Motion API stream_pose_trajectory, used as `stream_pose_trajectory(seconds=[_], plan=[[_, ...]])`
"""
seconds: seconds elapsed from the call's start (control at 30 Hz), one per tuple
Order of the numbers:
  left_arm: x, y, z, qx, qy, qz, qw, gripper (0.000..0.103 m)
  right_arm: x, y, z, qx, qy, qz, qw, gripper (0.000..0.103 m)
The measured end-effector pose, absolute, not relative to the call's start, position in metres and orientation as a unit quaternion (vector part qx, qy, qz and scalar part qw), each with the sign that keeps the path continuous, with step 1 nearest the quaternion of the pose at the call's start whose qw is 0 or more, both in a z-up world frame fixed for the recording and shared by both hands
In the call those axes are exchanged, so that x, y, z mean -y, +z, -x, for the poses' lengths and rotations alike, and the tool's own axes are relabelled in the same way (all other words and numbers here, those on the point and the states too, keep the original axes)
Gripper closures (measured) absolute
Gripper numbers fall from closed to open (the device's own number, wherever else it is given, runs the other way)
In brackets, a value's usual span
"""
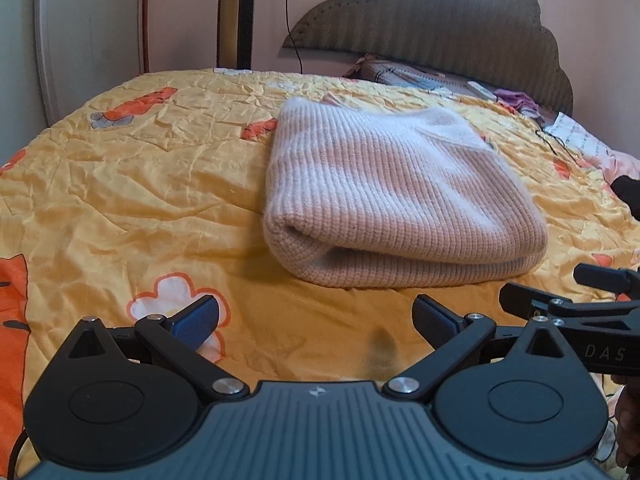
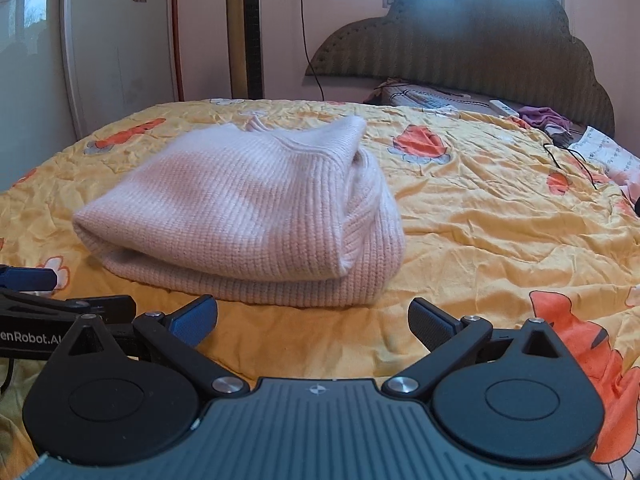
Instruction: Fold small clothes
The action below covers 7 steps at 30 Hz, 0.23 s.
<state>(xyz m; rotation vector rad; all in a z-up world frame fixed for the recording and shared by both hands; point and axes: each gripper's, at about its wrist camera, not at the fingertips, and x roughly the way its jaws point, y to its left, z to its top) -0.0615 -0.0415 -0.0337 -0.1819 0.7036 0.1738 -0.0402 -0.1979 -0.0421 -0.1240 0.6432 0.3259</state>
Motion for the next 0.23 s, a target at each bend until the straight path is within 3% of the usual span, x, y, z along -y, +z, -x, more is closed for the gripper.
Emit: stream_pose_trajectory(seconds=[0.23], plan=[[0.034, -0.011, 0.078, -0.321, 0.062, 0.089, 0.941, 0.000, 0.214, -0.040, 0.036, -0.335, 0.153, 0.017, 0.930, 0.000]])
